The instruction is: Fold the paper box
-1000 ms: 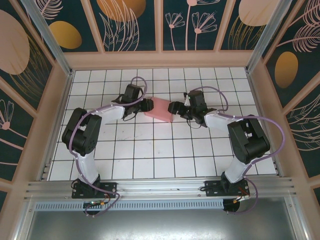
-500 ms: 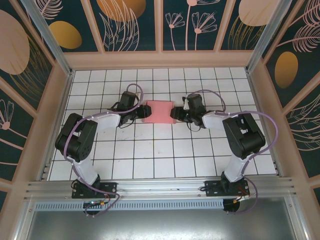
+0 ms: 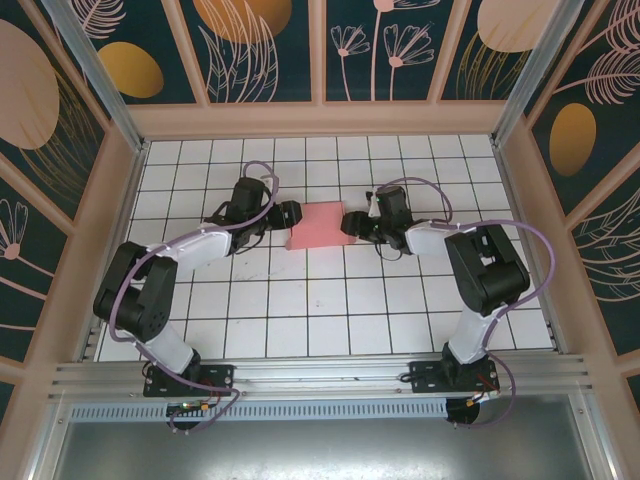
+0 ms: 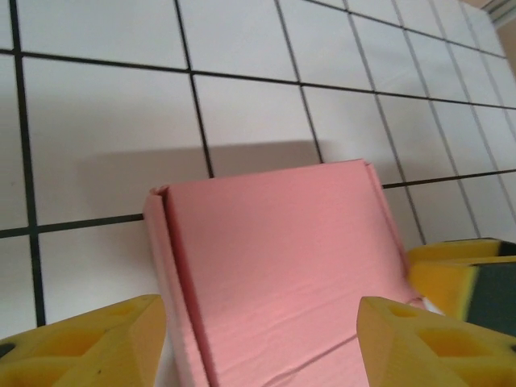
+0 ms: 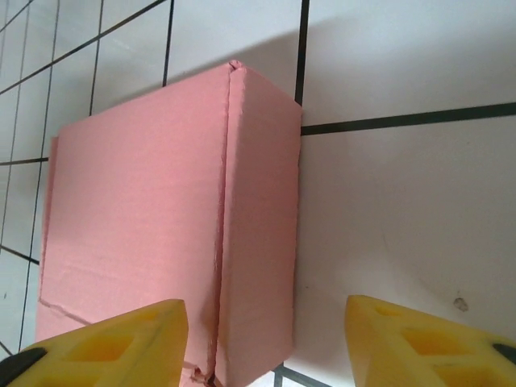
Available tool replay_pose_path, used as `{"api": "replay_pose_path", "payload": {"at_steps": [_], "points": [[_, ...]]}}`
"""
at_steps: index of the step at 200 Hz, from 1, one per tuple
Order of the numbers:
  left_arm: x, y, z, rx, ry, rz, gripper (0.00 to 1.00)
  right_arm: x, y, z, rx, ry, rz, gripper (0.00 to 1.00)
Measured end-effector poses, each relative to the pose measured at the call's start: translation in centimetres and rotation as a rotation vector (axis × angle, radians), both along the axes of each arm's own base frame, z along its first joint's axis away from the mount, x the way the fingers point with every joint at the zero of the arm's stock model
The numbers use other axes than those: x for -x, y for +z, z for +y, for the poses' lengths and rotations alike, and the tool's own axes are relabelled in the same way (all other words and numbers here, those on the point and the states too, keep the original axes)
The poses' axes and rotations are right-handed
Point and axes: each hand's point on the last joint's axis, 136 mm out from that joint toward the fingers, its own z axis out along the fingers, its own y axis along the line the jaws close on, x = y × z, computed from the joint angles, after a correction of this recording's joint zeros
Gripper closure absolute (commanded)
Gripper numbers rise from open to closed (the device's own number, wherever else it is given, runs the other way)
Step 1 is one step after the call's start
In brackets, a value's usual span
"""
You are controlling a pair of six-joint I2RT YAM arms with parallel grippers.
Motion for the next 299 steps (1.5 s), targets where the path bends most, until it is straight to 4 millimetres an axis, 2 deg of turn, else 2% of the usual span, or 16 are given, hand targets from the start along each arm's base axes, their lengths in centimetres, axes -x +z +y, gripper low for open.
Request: {"api": "replay_pose_path", "payload": {"at_steps": [40, 72, 93, 136, 186, 261, 299], "points": [[0.2, -3.9, 0.4, -0.054, 0.002, 0.077, 0.52, -0.3, 1.3, -0.7, -0.052, -0.018, -0.012, 0.42], [0.4, -5.4, 0.5, -0.070, -0.002, 0.109, 0.63, 0.0, 1.6, -0.6, -0.068, -0.009, -0.011, 0.42], [0.4, -5.5, 0.5, -0.073, -0.004, 0.108, 0.68, 0.1, 1.5, -0.6, -0.069, -0.008, -0.009, 0.42], [0.2, -5.6, 1.0, -0.046, -0.004, 0.110, 0.71, 0.1, 1.6, -0.5, -0.075, -0.007, -0.009, 0.41], [0.5, -5.7, 1.3, 0.067, -0.016, 0.115, 0.76, 0.0, 2.2, -0.1, -0.112, -0.001, -0.014, 0.41], [0.8, -5.9, 1.7, 0.249, -0.049, 0.125, 0.78, 0.0, 3.6, 1.1, -0.209, 0.027, -0.022, 0.40], [0.8, -6.0, 2.1, 0.320, -0.059, 0.131, 0.78, 0.1, 3.4, 1.8, -0.265, 0.040, 0.003, 0.36]]}}
